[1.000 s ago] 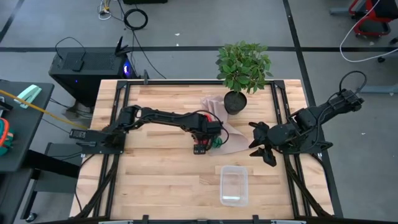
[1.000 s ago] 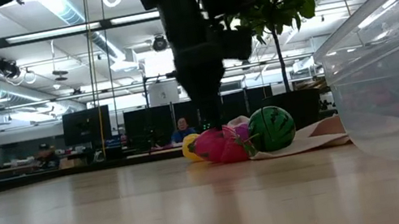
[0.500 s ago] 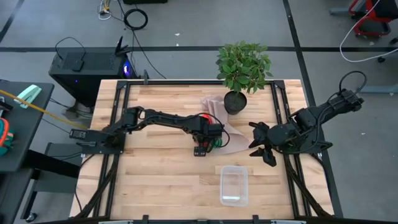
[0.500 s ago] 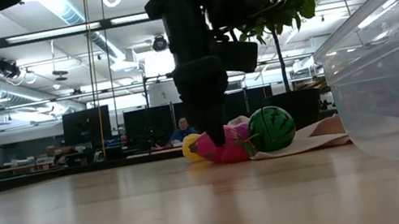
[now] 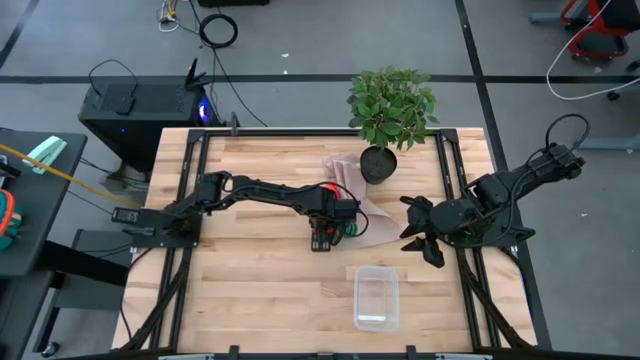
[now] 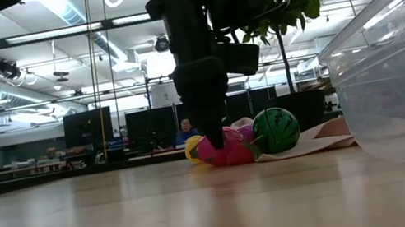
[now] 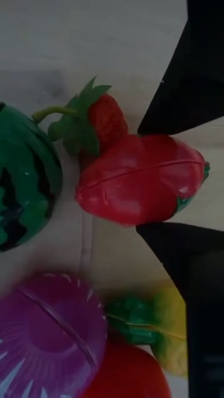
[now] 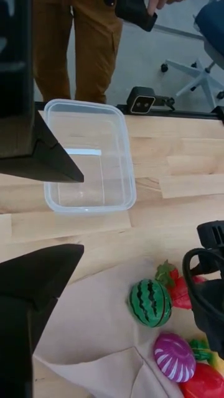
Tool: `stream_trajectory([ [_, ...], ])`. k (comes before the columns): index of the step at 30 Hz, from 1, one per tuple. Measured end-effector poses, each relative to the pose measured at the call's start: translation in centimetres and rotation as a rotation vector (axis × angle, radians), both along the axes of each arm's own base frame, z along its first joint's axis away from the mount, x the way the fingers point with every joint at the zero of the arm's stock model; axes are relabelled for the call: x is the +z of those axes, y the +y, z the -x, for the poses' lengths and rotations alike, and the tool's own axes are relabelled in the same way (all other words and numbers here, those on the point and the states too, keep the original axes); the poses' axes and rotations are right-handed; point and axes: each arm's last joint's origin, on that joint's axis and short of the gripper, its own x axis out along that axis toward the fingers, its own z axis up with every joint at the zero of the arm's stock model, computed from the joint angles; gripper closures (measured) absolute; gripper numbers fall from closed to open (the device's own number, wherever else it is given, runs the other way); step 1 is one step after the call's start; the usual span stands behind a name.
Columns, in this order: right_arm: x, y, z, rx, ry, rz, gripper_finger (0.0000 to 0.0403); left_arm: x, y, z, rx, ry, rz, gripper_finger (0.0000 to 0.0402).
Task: Pick and placing Produce into tupperware
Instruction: Put the red dragon fruit into the transparent bin
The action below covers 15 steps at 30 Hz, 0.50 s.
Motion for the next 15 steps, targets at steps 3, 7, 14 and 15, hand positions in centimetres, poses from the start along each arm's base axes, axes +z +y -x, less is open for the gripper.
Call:
stream_trajectory([
  [3, 0.0, 0.0, 0.0, 0.0, 0.0, 0.0, 0.0228, 0.0, 0.0, 0.0, 0.016, -0.001, 0.003, 0.0191],
  [7, 0.0, 0.0, 0.0, 0.0, 0.0, 0.0, 0.023, 0.0, 0.0, 0.1, 0.037, 0.005, 0.006, 0.0173],
  [14, 0.0, 0.0, 0.0, 0.0, 0.0, 0.0, 0.023, 1.2, 0.0, 0.3, 0.036, 0.056, 0.005, 0.0179],
  [15, 0.0, 0.0, 0.0, 0.0, 0.0, 0.0, 0.0231, 1.7, 0.0, 0.3, 0.036, 0.055, 0.005, 0.0183],
])
